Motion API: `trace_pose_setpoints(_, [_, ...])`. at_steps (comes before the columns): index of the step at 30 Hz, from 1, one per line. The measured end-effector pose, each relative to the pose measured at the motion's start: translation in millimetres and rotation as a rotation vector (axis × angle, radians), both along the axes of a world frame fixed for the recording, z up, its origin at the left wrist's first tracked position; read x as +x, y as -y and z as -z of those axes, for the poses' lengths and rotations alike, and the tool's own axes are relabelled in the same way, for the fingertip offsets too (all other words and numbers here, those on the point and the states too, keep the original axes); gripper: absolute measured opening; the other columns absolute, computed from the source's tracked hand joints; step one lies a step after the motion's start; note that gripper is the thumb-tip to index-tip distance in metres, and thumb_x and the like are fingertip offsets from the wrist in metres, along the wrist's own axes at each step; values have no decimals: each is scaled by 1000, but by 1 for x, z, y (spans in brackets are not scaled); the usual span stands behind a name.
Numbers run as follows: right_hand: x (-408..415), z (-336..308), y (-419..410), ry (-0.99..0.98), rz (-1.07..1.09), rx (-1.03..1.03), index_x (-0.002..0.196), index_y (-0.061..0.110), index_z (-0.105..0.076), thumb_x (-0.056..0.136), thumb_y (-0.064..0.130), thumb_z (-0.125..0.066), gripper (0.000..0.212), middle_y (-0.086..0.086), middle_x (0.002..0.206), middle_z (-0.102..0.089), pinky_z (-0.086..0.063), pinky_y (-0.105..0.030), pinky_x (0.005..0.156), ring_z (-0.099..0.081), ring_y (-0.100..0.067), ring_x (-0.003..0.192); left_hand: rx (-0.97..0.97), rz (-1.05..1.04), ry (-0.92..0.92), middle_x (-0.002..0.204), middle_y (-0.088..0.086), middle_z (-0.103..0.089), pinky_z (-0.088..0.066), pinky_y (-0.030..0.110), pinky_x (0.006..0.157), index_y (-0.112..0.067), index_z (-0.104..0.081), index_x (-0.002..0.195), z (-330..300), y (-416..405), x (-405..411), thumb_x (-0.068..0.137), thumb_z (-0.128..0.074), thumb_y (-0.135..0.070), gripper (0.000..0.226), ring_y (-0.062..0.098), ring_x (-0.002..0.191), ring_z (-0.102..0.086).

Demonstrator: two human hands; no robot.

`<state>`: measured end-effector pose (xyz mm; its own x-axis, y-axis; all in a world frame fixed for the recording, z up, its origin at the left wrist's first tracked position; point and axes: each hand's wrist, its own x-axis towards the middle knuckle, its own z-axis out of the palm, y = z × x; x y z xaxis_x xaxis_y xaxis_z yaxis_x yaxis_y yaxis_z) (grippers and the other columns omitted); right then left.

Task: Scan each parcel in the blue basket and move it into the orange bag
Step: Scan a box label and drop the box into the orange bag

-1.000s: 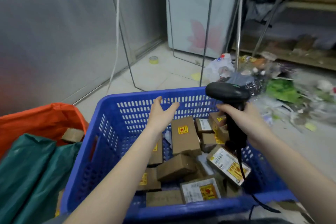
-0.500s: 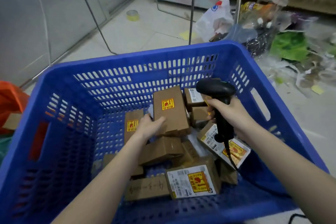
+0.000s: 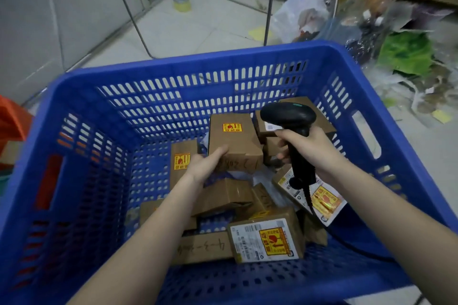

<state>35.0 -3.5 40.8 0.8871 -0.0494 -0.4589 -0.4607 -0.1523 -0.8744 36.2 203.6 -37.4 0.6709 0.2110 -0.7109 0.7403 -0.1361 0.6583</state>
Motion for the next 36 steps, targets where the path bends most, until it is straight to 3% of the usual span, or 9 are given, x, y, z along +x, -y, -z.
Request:
trace_pose_setpoints(2, [-3, -25, -4, 19, 5, 39, 86, 7, -61, 90, 16, -63, 10, -13, 74, -61, -54, -34, 63, -64, -22, 64, -21, -51, 52, 120, 12, -57, -50, 43, 96, -1, -44, 126, -23, -1, 1, 73, -75, -52, 80, 29, 109, -58])
trace_pose_setpoints(6, [-17, -84, -16, 94, -11, 84, 89, 4, -63, 90, 16, -64, 12, -11, 75, -62, -54, -29, 56, -65, -18, 61, 95, 7, 223, 107, 6, -66, -54, 45, 90, -14, -62, 105, -78, -6, -7, 64, -75, -57, 61, 24, 99, -63])
trace_pose_setpoints(14, [-61, -170, -43, 251, 53, 183, 89, 7, -63, 89, 18, -65, 11, -13, 79, -65, -54, -29, 53, -65, -20, 61, 407, 91, 712, 111, -5, -56, -47, 32, 84, -24, -62, 115, -200, -15, -49, 74, -74, -48, 49, 13, 100, -53])
trace_pose_setpoints(18, [-76, -188, -62, 298, 201, 308, 93, 16, -61, 86, 17, -69, 11, -10, 94, -69, -60, -40, 69, -71, -23, 83, 542, 84, 979, 109, -12, -47, -44, 25, 77, -32, -57, 124, -240, -19, -78, 75, -75, -45, 54, 7, 96, -55])
trace_pose_setpoints(21, [-85, -197, -73, 315, 273, 394, 100, 13, -61, 82, 19, -72, 22, -8, 91, -71, -60, -36, 64, -72, -22, 80, 657, 117, 1179, 111, -8, -47, -47, 23, 73, -26, -56, 126, -248, -20, -93, 74, -77, -38, 57, 2, 93, -50])
trace_pose_setpoints(24, [-90, -202, -77, 325, 316, 442, 102, 13, -62, 79, 20, -76, 28, -5, 86, -70, -59, -33, 63, -70, -20, 73, 811, 183, 1373, 106, -1, -50, -52, 34, 68, -20, -57, 125, -242, -20, -100, 70, -80, -25, 60, 11, 89, -52])
trace_pose_setpoints(30, [-84, -205, -69, 402, 382, 388, 114, 18, -64, 72, 25, -82, 46, -3, 103, -72, -57, -44, 84, -69, -22, 95, 1009, 347, 1634, 118, -1, -44, -36, 33, 88, -25, -47, 129, -226, -2, -97, 74, -73, -14, 61, 20, 105, -49])
trace_pose_setpoints(34, [-79, -200, -62, 415, 382, 363, 93, 23, -64, 73, 14, -80, 28, 5, 89, -72, -59, -30, 69, -70, -13, 85, 1054, 391, 1701, 122, -2, -43, -31, 36, 89, -29, -47, 126, -217, 11, -96, 78, -62, -14, 52, 22, 111, -47])
trace_pose_setpoints(36, [-76, -196, -59, 412, 381, 340, 95, 21, -65, 73, 13, -80, 28, 3, 88, -73, -59, -30, 64, -70, -15, 83, 1033, 464, 1675, 129, 1, -38, -29, 39, 96, -31, -44, 129, -216, 14, -95, 78, -64, -22, 55, 22, 119, -42])
